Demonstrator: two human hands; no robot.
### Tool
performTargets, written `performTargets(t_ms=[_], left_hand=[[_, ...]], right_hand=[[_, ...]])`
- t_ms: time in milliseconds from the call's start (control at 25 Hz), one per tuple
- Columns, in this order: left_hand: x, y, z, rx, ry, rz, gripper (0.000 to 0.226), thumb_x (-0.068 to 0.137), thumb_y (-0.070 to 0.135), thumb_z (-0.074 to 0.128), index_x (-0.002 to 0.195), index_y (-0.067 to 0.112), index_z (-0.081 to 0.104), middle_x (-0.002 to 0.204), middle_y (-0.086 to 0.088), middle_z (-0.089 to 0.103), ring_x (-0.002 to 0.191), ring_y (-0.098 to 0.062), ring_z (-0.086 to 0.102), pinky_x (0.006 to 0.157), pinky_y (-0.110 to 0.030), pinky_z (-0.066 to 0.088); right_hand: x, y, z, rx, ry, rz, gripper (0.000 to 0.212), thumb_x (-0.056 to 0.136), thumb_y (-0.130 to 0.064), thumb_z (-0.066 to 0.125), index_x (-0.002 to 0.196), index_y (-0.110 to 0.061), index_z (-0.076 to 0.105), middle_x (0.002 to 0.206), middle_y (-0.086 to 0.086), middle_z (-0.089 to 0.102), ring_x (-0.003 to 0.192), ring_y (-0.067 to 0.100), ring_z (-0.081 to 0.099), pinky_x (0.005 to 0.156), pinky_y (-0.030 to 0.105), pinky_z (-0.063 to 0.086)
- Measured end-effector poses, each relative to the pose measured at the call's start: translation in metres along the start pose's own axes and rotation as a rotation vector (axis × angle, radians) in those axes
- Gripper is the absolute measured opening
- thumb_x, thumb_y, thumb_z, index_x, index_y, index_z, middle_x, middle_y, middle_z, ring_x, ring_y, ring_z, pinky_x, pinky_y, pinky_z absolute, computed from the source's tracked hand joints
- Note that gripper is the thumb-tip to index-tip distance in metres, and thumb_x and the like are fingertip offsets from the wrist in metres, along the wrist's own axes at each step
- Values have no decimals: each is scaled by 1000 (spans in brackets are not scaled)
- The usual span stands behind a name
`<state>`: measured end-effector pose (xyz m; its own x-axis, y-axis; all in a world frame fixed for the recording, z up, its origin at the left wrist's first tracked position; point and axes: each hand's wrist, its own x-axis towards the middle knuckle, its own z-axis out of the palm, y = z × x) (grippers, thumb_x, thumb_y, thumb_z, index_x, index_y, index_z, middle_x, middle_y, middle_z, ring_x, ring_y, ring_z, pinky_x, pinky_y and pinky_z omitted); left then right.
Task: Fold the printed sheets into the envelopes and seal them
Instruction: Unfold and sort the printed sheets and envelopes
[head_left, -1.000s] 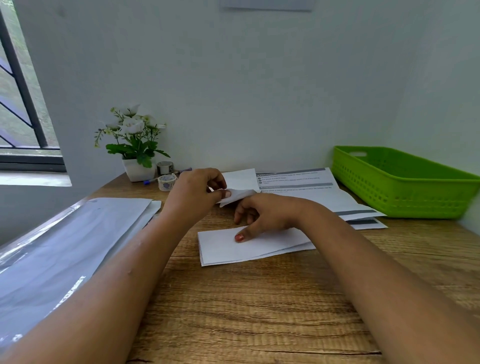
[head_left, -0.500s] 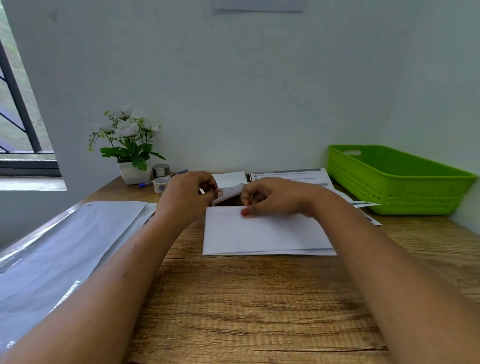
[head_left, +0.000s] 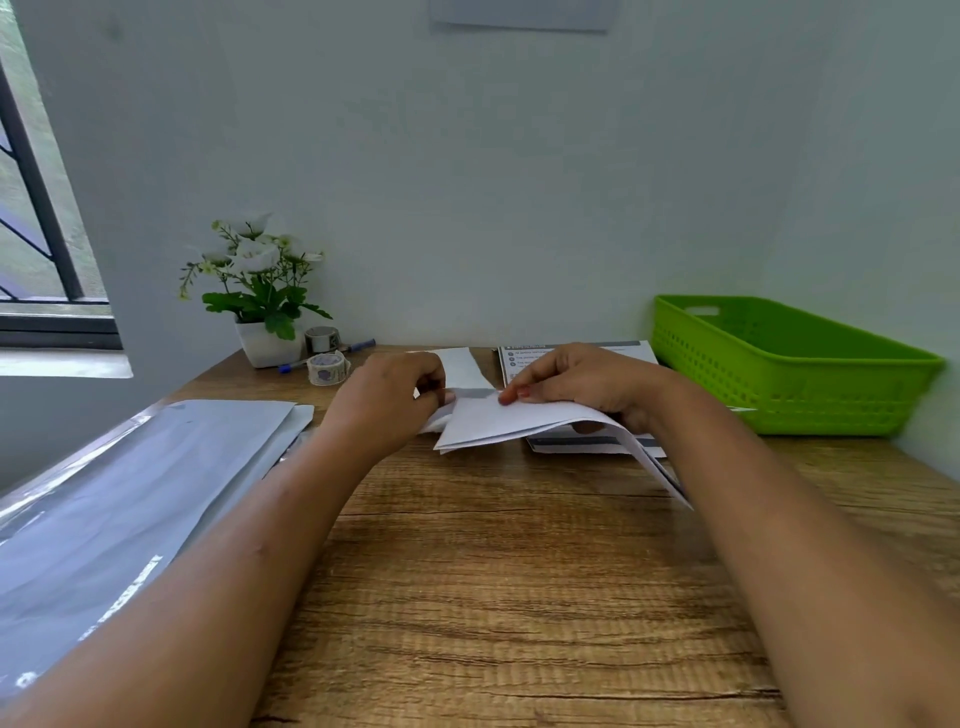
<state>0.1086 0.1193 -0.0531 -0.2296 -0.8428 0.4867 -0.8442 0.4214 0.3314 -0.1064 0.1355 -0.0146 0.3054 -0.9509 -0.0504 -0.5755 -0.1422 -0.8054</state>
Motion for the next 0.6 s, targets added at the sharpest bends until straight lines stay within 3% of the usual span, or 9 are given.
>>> performTargets(t_ms=[120,200,280,360,480,600], left_hand=[[-1,3,1,16,5,34,7,89,31,60,84,27,58,92,7,64,83,-14,55,74,-34,51],[0,6,3,19,13,62,6,89,30,59,85,26,59,93,6,64,83,-14,54,74,-35,51],[-1,9,3,5,13,93,8,90,30,58,88,23,60,93,5,64,82,-15,54,75,-36,51],[-1,12,3,-18,13,121,10,91,29,57,89,20,62,91,6,64,80,-14,54,72,-33,48],[0,14,5,0,10,144,9,91,27,56,90,21,61,89,8,61,76,-11,51,67,-26,40],[-1,16,6,-13,2,146,5,91,25,56,88,22,59,87,10,59,75,-10,50,67,-24,37]], right_hand=[[-1,3,-6,32,13,78,17,92,-15,60,93,-18,77,90,12,61,46,10,40,36,17,34],[-2,0,-3,24,9,61,17,92,-14,60,96,-15,76,86,12,61,42,8,42,34,16,33],[1,-2,2,86,118,40,16,92,-11,60,99,-9,74,77,5,62,37,2,48,34,13,34],[8,2,6,160,276,50,10,90,-11,63,95,-10,71,81,3,62,48,1,56,37,13,38],[20,10,17,55,454,69,9,87,-19,68,95,-17,63,107,4,57,90,17,55,60,24,41],[24,6,33,0,514,11,17,92,-23,60,107,-16,56,107,1,50,89,16,48,57,22,34]])
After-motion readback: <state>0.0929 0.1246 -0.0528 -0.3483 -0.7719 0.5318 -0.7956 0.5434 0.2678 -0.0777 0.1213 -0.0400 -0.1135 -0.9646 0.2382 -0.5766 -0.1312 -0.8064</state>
